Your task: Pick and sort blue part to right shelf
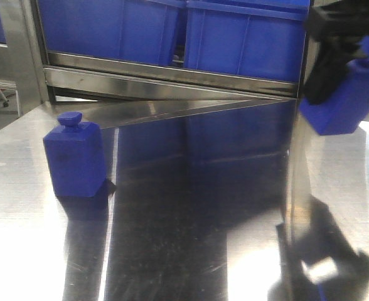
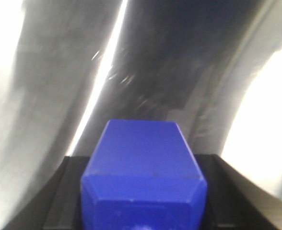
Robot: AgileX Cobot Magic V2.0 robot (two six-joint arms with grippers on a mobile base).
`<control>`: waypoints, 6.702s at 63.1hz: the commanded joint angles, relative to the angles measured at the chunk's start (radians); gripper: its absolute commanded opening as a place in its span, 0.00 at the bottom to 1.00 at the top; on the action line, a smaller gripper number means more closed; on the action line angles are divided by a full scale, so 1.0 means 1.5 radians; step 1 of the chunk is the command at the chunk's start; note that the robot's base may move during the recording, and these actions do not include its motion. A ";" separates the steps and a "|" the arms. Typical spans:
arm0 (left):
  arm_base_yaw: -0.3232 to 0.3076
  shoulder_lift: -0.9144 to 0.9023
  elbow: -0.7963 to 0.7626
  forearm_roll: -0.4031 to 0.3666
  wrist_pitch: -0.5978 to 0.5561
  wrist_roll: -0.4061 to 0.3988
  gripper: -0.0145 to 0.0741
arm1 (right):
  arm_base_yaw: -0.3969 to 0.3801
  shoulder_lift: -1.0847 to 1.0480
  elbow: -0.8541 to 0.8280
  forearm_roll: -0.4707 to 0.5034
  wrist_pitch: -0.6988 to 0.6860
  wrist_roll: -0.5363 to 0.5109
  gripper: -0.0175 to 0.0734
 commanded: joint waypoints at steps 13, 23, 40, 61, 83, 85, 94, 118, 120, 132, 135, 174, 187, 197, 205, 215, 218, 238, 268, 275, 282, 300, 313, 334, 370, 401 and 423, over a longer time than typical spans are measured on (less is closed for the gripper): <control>0.000 -0.013 0.015 -0.004 -0.056 -0.004 0.30 | -0.112 -0.184 0.142 0.006 -0.193 -0.011 0.68; 0.000 -0.013 0.015 -0.004 -0.056 -0.004 0.30 | -0.153 -0.287 0.215 0.006 -0.259 -0.011 0.68; 0.000 -0.013 0.015 -0.004 -0.056 -0.004 0.30 | -0.158 -0.476 0.300 -0.006 -0.325 -0.011 0.68; 0.000 -0.013 0.015 -0.004 -0.056 -0.004 0.30 | -0.158 -0.614 0.312 -0.067 -0.311 -0.011 0.68; 0.000 -0.013 0.015 -0.004 -0.056 -0.004 0.30 | -0.158 -0.620 0.312 -0.067 -0.312 -0.011 0.68; 0.000 -0.013 0.015 -0.004 -0.056 -0.004 0.30 | -0.158 -0.620 0.312 -0.067 -0.312 -0.011 0.68; 0.000 -0.013 0.015 -0.004 -0.056 -0.004 0.30 | -0.158 -0.620 0.312 -0.067 -0.312 -0.011 0.68; 0.000 -0.013 0.015 -0.004 -0.056 -0.004 0.30 | -0.158 -0.620 0.312 -0.067 -0.312 -0.011 0.68; 0.000 -0.013 0.015 -0.004 -0.056 -0.004 0.30 | -0.158 -0.620 0.312 -0.067 -0.312 -0.011 0.68; 0.000 -0.003 0.001 0.000 -0.049 -0.004 0.30 | -0.158 -0.620 0.312 -0.067 -0.312 -0.011 0.68; -0.002 0.009 -0.020 0.000 -0.030 -0.012 0.30 | -0.158 -0.620 0.312 -0.067 -0.312 -0.011 0.68; -0.096 0.478 -0.366 0.007 0.162 -0.051 0.30 | -0.158 -0.620 0.312 -0.067 -0.312 -0.011 0.68; -0.142 0.647 -0.479 0.006 0.282 -0.051 0.32 | -0.158 -0.620 0.312 -0.067 -0.312 -0.011 0.68; -0.178 0.756 -0.579 -0.010 0.373 -0.074 0.49 | -0.158 -0.620 0.312 -0.067 -0.312 -0.011 0.68; -0.195 0.822 -0.651 -0.011 0.442 -0.128 0.61 | -0.158 -0.620 0.312 -0.067 -0.312 -0.011 0.68; -0.239 0.892 -0.745 -0.006 0.542 -0.188 0.63 | -0.158 -0.620 0.312 -0.067 -0.312 -0.011 0.68; -0.252 0.911 -0.767 0.000 0.565 -0.205 0.63 | -0.158 -0.620 0.312 -0.067 -0.312 -0.011 0.68; -0.301 1.029 -0.909 0.069 0.691 -0.297 0.63 | -0.158 -0.620 0.312 -0.067 -0.312 -0.011 0.68; -0.317 1.063 -0.950 0.060 0.734 -0.330 0.94 | -0.158 -0.620 0.312 -0.067 -0.312 -0.011 0.68; -0.325 1.067 -0.951 0.060 0.734 -0.330 0.94 | -0.158 -0.620 0.312 -0.067 -0.312 -0.011 0.68; -0.327 1.082 -0.959 0.060 0.749 -0.330 0.94 | -0.158 -0.620 0.312 -0.067 -0.312 -0.011 0.68; -0.327 1.117 -0.987 0.060 0.773 -0.330 0.94 | -0.158 -0.620 0.312 -0.067 -0.312 -0.011 0.68; -0.327 1.149 -0.987 0.052 0.780 -0.330 0.94 | -0.158 -0.620 0.312 -0.067 -0.312 -0.011 0.68; -0.325 1.187 -0.985 0.045 0.780 -0.330 0.94 | -0.158 -0.620 0.312 -0.067 -0.312 -0.011 0.68; -0.319 1.189 -0.985 0.045 0.781 -0.330 0.73 | -0.158 -0.620 0.312 -0.067 -0.312 -0.011 0.68; -0.319 1.187 -0.985 0.045 0.781 -0.330 0.62 | -0.158 -0.620 0.312 -0.067 -0.312 -0.011 0.68; -0.302 1.065 -0.966 0.005 0.755 -0.209 0.62 | -0.158 -0.620 0.312 -0.067 -0.312 -0.011 0.68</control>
